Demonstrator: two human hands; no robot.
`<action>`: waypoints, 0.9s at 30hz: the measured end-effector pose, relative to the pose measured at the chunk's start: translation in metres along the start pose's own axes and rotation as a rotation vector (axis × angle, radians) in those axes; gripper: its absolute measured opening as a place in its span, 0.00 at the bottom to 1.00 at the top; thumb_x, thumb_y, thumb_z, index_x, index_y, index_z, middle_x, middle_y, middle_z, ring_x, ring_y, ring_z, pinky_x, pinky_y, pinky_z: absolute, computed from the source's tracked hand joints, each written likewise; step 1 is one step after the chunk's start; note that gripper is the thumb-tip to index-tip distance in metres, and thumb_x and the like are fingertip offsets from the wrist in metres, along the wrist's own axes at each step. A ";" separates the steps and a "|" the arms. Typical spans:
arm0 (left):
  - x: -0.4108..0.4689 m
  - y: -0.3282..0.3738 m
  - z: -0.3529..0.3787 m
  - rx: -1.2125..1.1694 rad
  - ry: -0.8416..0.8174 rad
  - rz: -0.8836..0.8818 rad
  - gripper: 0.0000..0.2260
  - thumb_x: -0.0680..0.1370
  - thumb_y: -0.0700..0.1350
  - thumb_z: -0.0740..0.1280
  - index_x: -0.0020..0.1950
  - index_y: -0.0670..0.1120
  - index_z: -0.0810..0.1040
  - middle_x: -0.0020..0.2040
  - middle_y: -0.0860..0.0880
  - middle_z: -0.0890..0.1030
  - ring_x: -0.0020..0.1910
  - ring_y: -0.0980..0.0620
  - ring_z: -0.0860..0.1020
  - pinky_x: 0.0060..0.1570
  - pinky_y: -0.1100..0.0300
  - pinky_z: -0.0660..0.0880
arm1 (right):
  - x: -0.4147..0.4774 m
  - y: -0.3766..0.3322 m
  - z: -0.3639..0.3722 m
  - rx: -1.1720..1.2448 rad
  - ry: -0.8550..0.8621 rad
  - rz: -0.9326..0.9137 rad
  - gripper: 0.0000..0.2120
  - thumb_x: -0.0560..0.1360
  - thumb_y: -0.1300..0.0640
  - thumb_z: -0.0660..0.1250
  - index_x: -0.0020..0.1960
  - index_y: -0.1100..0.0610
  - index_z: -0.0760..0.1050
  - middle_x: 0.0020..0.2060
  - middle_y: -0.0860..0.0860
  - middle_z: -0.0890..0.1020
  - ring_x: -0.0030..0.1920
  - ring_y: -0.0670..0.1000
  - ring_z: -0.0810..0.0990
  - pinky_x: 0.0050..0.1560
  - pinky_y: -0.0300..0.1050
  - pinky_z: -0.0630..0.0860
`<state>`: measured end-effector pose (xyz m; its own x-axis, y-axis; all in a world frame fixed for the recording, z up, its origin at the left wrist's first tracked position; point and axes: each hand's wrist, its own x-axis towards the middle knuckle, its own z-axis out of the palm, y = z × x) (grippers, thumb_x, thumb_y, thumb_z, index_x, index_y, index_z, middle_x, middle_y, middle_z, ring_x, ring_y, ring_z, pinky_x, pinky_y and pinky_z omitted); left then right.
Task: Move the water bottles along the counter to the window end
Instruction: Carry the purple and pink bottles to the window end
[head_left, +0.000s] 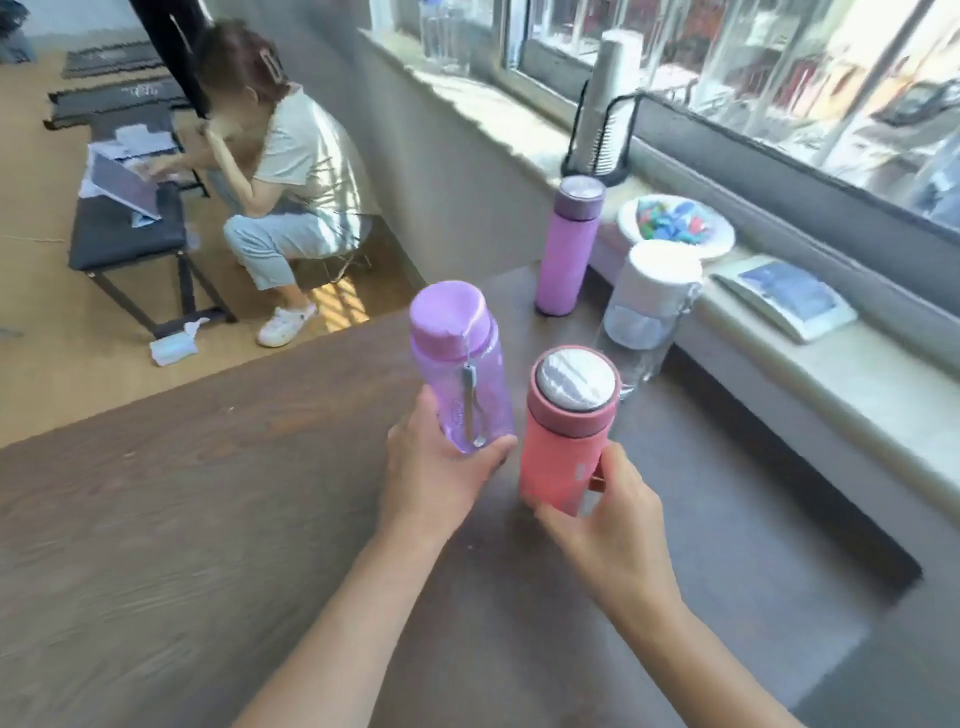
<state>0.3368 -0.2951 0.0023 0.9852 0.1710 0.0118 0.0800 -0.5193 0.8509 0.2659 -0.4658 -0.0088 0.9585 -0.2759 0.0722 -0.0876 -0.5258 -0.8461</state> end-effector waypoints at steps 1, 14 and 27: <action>-0.003 0.013 0.018 -0.005 -0.048 0.034 0.26 0.59 0.61 0.80 0.50 0.51 0.78 0.42 0.53 0.86 0.43 0.47 0.85 0.45 0.46 0.83 | -0.003 0.010 -0.019 -0.003 0.039 0.033 0.18 0.67 0.52 0.78 0.52 0.41 0.75 0.47 0.39 0.84 0.49 0.41 0.83 0.45 0.40 0.79; -0.045 0.116 0.178 -0.038 -0.470 0.188 0.18 0.60 0.60 0.75 0.44 0.58 0.73 0.42 0.57 0.82 0.48 0.47 0.84 0.40 0.59 0.75 | -0.043 0.090 -0.157 0.043 0.341 0.266 0.22 0.65 0.48 0.81 0.49 0.31 0.73 0.48 0.29 0.82 0.47 0.31 0.81 0.39 0.35 0.75; -0.049 0.112 0.213 0.059 -0.408 0.174 0.23 0.65 0.48 0.83 0.54 0.45 0.78 0.48 0.45 0.87 0.50 0.43 0.85 0.51 0.50 0.82 | -0.039 0.115 -0.165 0.070 0.374 0.330 0.21 0.65 0.45 0.80 0.49 0.33 0.72 0.48 0.35 0.83 0.46 0.37 0.83 0.42 0.40 0.78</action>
<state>0.3298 -0.5398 -0.0146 0.9628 -0.2618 -0.0662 -0.0957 -0.5599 0.8230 0.1740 -0.6486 -0.0219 0.7189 -0.6944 -0.0319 -0.3393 -0.3105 -0.8879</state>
